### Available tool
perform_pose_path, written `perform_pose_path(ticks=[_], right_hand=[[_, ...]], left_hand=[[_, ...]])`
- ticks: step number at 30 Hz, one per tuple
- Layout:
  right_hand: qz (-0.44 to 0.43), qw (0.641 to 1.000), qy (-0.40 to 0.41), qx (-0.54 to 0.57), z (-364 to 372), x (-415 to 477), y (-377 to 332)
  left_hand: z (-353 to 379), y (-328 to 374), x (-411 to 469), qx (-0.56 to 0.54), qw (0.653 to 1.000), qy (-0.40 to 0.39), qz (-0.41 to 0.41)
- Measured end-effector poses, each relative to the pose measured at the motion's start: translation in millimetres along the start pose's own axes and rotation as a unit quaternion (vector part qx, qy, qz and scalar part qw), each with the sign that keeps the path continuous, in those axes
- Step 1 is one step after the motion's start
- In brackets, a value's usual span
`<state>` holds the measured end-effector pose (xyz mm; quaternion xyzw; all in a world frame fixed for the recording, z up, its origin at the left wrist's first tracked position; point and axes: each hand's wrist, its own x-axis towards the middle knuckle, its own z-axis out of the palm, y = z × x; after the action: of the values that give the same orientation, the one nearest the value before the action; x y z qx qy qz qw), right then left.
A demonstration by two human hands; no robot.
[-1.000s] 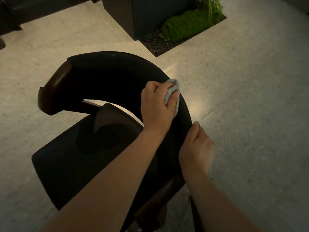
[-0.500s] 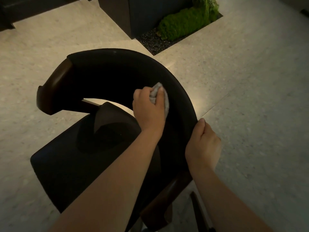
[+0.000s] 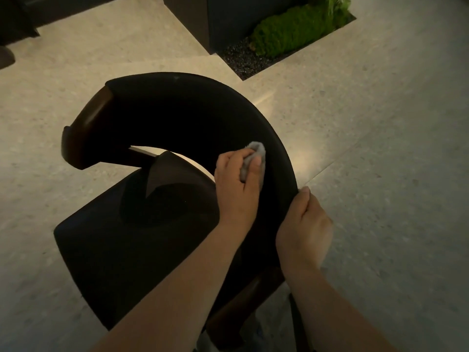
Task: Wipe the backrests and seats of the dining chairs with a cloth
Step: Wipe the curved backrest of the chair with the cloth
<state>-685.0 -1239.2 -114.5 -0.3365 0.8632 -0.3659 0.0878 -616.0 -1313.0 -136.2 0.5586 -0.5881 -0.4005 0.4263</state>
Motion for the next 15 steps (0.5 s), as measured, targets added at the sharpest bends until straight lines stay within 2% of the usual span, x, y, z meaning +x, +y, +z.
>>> perform_pose_path(ticks=[7, 10, 15], right_hand=[[0.008, 1.0, 0.003, 0.017, 1.2, 0.0, 4.4], [0.009, 1.0, -0.002, 0.019, 1.7, -0.5, 7.5], [0.005, 1.0, 0.007, 0.013, 0.6, 0.8, 5.0]], left_hand=[[2.2, -28.4, -7.0, -0.01, 0.998, 0.032, -0.06], [-0.4, -47.5, -14.9, -0.025, 0.992, 0.03, -0.12], [-4.9, -67.2, -15.4, -0.016, 0.989, 0.018, -0.149]])
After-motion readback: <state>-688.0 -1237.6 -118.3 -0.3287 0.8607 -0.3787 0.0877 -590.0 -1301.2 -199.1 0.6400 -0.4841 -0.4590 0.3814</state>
